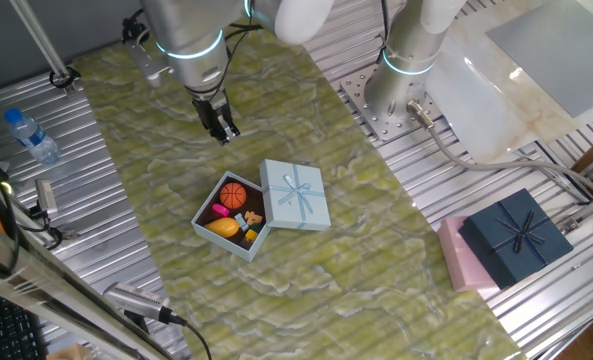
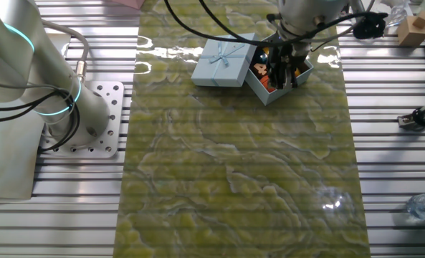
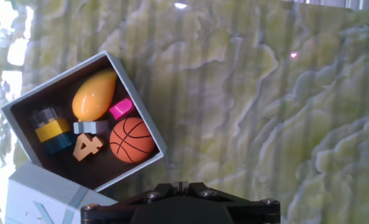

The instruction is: Take everything out of the gift box

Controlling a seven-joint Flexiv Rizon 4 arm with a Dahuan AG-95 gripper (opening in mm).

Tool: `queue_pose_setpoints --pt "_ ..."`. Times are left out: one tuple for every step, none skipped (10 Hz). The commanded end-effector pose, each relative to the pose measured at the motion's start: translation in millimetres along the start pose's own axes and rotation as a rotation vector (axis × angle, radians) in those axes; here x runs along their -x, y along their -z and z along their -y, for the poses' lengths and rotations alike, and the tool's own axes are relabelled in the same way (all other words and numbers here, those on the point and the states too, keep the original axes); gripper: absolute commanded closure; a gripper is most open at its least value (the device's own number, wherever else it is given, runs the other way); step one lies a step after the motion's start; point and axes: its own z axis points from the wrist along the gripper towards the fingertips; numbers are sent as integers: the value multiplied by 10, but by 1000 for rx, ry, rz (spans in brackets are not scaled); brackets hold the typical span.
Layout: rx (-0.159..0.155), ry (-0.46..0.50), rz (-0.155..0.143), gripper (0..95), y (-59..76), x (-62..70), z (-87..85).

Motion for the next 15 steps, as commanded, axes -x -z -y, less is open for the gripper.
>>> queue_pose_setpoints --pt "5 -29 -3 950 11 -11 0" --pt "6 -36 -3 950 11 -11 0" --pt "3 -39 -3 950 12 -10 0" --pt "5 -40 -3 950 12 -10 0" --pt "5 -42 -3 950 13 -9 0" --pt "6 -34 -4 950 24 7 1" --pt "6 -30 -5 950 38 25 1" --pt "6 -32 -8 950 57 51 2" --pt "6 -36 -13 950 61 57 2" --pt "5 -37 -11 950 62 56 2" --pt "6 -34 -5 950 66 60 3" --pt "6 -33 -7 950 70 65 3" --pt "5 -34 -8 950 70 65 3" --pt "5 -36 -14 950 70 65 3" --pt "5 -41 -12 950 70 65 3"
